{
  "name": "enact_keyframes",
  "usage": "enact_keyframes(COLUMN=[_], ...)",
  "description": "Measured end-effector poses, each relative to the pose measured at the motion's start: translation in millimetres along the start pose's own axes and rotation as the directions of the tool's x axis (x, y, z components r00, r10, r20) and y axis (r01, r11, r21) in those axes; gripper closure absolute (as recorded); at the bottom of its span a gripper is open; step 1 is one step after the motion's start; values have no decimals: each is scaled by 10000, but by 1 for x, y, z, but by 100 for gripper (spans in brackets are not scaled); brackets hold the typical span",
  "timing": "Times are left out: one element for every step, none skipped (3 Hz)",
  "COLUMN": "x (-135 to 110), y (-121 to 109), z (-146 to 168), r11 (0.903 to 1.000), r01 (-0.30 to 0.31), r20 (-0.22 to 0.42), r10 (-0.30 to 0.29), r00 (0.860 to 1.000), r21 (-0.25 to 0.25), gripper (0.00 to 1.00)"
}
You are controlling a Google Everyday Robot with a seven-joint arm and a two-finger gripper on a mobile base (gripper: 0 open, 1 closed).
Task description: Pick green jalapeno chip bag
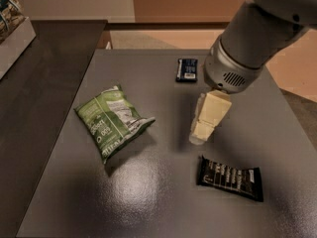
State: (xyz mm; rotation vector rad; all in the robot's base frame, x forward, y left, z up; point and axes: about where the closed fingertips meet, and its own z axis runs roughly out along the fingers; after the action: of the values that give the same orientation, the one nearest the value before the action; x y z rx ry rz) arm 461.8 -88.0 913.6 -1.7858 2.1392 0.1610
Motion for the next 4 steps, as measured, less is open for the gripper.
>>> enact_keyframes(x=[-34,-63,-90,-116], y=[7,8,9,15], z=[30,54,74,89], r11=[9995,9989,9977,9964], r01=[12,-141,-432,-539], r20=[287,463,617,680], r10=[-3,162,465,584], r00=[9996,9988,9970,9960], r21=[-324,-450,-527,-652], gripper=[0,0,0,0])
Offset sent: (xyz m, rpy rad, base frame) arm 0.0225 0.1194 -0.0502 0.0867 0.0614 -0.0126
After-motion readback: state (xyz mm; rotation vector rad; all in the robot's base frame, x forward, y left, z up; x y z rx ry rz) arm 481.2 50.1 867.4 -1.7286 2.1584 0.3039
